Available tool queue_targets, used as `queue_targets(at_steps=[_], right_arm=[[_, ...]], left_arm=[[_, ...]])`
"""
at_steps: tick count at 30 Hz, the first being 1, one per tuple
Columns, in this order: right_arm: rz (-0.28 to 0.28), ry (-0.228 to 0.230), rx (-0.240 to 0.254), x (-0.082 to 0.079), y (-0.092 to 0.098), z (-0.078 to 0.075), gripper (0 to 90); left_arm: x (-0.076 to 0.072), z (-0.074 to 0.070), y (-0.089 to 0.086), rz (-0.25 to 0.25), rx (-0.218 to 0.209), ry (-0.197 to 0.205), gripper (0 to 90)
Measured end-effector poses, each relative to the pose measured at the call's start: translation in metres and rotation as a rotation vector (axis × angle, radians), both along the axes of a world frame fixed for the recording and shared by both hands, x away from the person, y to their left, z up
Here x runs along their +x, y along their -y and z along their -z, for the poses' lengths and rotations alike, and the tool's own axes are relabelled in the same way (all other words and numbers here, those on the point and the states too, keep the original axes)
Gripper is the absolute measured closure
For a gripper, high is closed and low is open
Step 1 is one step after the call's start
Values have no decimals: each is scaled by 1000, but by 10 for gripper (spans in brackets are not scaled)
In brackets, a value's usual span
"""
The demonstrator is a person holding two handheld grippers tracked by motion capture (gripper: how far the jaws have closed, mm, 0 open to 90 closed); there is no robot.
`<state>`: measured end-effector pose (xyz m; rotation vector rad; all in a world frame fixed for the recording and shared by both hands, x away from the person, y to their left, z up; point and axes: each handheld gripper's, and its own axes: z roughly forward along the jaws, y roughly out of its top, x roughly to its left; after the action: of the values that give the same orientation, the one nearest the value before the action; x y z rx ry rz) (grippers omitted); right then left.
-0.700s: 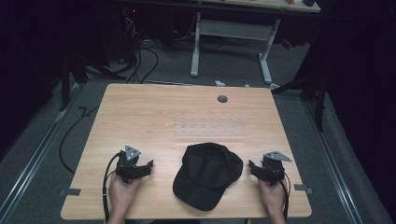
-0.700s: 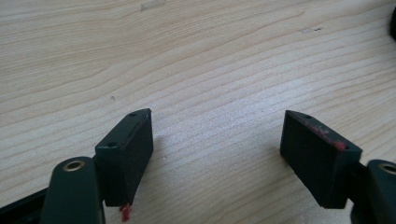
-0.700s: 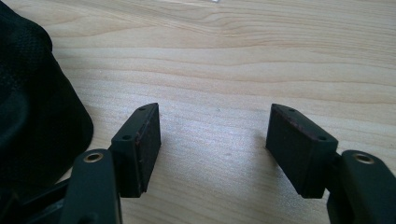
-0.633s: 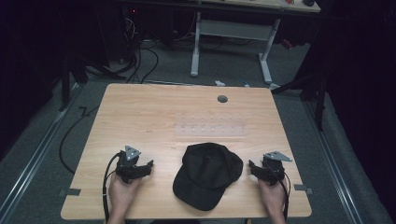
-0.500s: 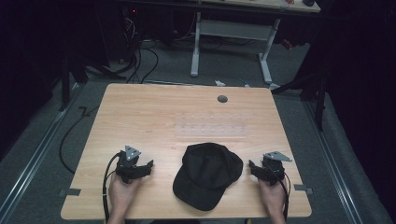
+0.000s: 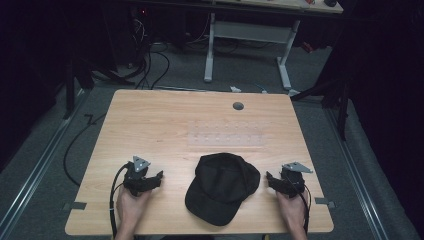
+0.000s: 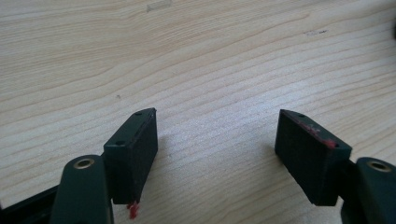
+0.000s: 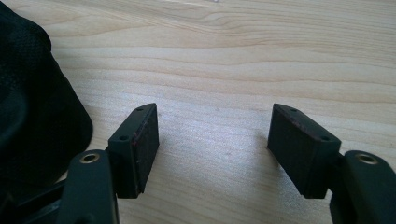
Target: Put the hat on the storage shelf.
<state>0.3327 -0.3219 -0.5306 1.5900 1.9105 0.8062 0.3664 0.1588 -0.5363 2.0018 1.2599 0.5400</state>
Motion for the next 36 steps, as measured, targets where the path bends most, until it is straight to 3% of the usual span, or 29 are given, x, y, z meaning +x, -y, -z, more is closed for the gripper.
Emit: queue_targets(at_steps=[14, 24, 32, 36], right_arm=[[-5, -3, 3, -1, 1, 0, 348], [-12, 18, 69, -11, 5, -4, 428], [-57, 59, 144, -22, 3, -14, 506], [-83, 70, 169, -24, 0, -20, 500]], left_arm=[[0, 0, 0, 5, 0, -2, 291], [0, 0, 0, 8, 1, -3, 283], [0, 0, 0, 9, 1, -3, 279], [0, 0, 0, 9, 2, -3, 279]])
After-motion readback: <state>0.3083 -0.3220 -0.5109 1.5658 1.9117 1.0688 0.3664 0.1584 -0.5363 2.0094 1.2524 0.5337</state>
